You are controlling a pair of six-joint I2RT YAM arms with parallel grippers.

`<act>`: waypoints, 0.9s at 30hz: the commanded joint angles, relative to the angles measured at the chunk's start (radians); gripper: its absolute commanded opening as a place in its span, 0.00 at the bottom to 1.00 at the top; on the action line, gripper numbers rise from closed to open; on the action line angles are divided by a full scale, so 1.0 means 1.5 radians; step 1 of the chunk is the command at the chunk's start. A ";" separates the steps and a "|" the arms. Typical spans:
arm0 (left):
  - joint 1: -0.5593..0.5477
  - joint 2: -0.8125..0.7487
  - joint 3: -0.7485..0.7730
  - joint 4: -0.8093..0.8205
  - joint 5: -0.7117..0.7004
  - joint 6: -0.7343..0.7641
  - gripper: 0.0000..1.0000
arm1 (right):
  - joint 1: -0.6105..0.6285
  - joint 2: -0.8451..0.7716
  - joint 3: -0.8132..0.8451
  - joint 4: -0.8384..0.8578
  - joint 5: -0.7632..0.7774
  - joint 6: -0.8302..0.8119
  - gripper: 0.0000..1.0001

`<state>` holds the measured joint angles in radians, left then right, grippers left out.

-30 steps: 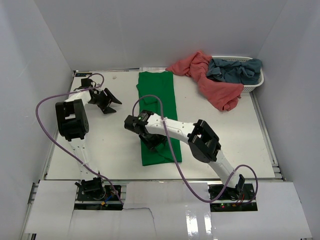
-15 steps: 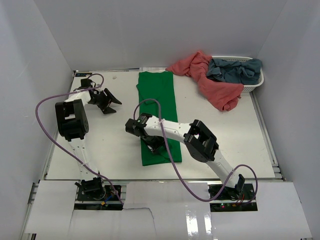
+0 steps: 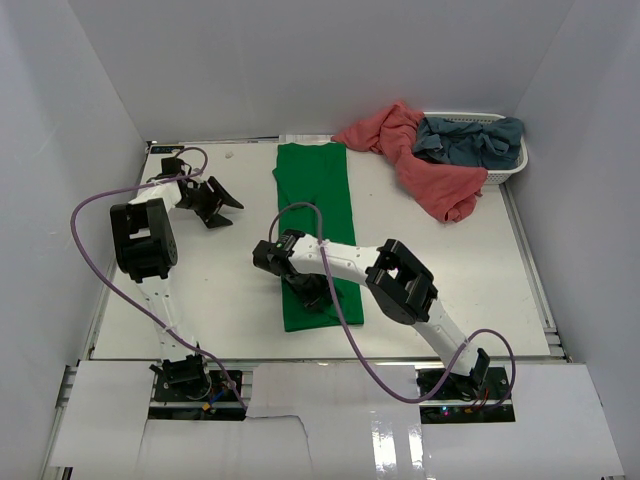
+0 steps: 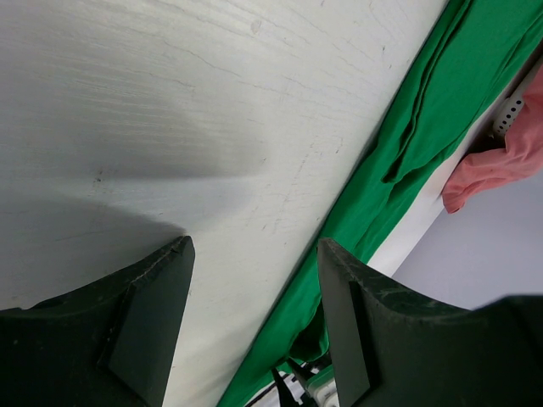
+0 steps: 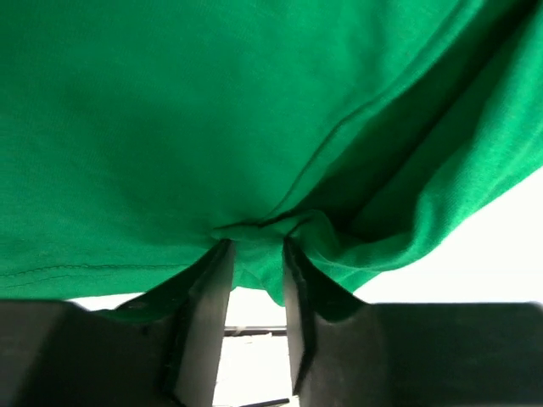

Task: Fold and stack the t-shirts
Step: Rotate the tshirt 90 degrees

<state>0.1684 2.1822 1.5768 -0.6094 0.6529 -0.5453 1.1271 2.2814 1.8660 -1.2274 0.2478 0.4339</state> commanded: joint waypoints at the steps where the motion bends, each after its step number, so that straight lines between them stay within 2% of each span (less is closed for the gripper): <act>1: 0.005 -0.034 -0.015 -0.002 -0.016 0.018 0.71 | -0.002 -0.007 -0.014 0.017 -0.018 -0.003 0.32; 2: 0.005 -0.033 -0.015 -0.001 -0.017 0.018 0.71 | -0.003 -0.010 -0.016 0.020 -0.019 -0.003 0.25; 8: 0.005 -0.035 -0.018 -0.001 -0.018 0.018 0.71 | -0.005 -0.029 -0.031 0.028 -0.021 -0.004 0.08; 19: 0.006 -0.042 -0.016 -0.001 -0.015 0.014 0.71 | -0.004 -0.088 -0.033 0.008 -0.056 -0.012 0.08; 27: 0.005 -0.037 -0.012 -0.001 -0.012 0.015 0.71 | -0.001 -0.119 -0.047 -0.009 -0.116 -0.084 0.08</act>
<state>0.1692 2.1750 1.5639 -0.6018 0.6548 -0.5457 1.1252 2.1582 1.8160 -1.2057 0.1333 0.3679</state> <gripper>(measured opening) 0.711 0.081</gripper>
